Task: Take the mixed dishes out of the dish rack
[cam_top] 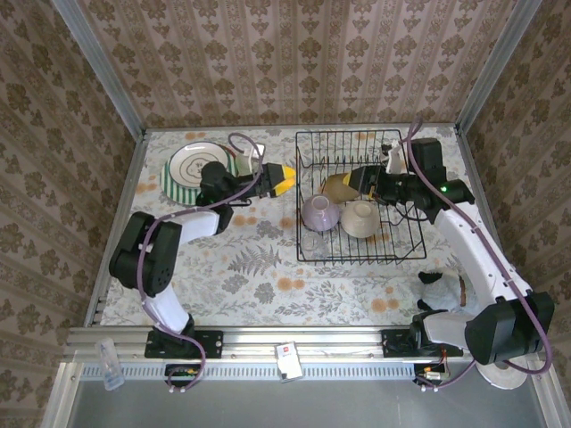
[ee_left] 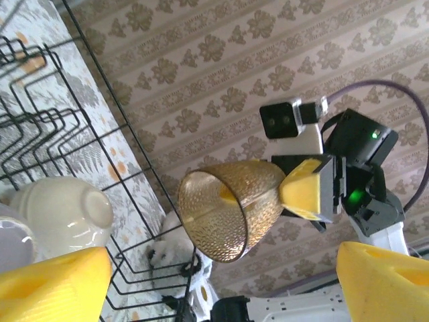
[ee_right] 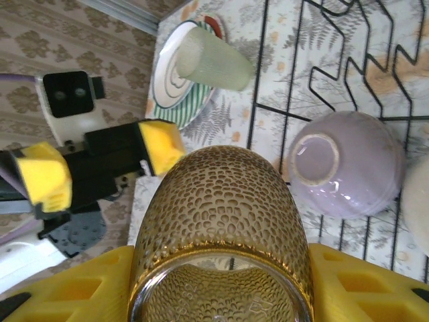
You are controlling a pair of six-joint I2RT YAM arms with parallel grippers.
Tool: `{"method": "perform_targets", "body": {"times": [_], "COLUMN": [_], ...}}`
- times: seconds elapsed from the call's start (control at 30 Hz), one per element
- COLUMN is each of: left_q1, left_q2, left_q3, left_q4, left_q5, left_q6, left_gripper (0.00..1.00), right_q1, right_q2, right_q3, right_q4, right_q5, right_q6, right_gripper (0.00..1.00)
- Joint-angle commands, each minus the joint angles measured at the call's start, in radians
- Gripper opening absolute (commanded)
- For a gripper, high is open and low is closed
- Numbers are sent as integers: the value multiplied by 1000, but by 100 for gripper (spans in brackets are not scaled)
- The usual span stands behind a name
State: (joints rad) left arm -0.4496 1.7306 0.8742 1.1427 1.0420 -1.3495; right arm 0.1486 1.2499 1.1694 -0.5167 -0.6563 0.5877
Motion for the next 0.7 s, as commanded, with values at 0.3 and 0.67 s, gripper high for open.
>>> {"method": "perform_targets", "body": {"times": [0.3,0.67], "left_q1": [-149,-184], "left_q2": [49,11], "left_q3": [131,152], "left_q4": [130,135], "left_q5": [37,15], "left_q6": [-43,-67], "left_gripper": [87,69], "right_q1": [-5,-5], "right_q2": [18,41], "right_q3": [-28,-61], "right_q4": [158,259], "right_q5": [-138,-170], "right_q6": [78,125], "right_gripper": [28,28]}}
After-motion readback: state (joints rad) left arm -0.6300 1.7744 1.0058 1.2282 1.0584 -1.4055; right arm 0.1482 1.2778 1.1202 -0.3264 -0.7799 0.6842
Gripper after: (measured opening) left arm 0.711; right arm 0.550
